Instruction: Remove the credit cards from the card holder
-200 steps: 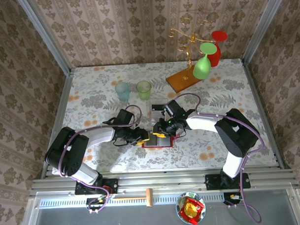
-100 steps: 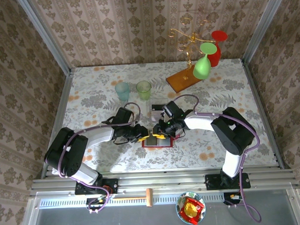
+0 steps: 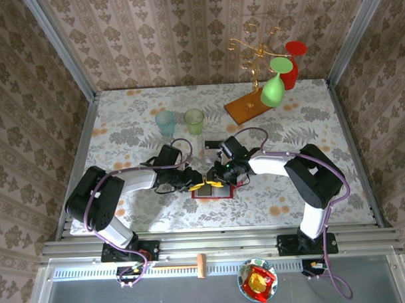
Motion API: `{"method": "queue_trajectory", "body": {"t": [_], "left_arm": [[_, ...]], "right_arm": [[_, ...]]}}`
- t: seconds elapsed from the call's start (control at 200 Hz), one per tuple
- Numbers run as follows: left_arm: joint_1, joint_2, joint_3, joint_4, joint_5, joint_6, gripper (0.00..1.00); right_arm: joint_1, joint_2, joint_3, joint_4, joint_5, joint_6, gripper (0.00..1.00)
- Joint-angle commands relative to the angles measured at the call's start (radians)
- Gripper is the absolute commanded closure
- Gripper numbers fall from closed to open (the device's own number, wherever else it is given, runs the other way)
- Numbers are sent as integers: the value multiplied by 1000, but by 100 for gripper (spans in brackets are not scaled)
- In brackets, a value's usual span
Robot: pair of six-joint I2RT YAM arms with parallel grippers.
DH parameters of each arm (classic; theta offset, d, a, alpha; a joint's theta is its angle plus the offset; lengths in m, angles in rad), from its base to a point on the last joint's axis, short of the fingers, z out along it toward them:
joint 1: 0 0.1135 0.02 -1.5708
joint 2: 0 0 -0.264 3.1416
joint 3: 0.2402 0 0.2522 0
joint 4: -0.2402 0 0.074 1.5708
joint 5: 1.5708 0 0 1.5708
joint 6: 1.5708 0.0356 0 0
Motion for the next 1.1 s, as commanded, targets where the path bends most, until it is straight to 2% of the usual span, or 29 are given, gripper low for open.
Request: {"method": "queue_trajectory", "body": {"t": [0.0, 0.21, 0.585, 1.095], "left_arm": [[11, 6, -9, 15, 20, -12, 74], [13, 1, -12, 13, 20, -12, 74], [22, -20, -14, -17, 4, 0, 72], [20, -3, -67, 21, 6, -16, 71]], "right_arm": [[10, 26, 19, -10, -20, -6, 73], [10, 32, 19, -29, -6, -21, 73], [11, 12, 57, -173, 76, -113, 72], [10, 1, 92, -217, 104, -152, 72]]}}
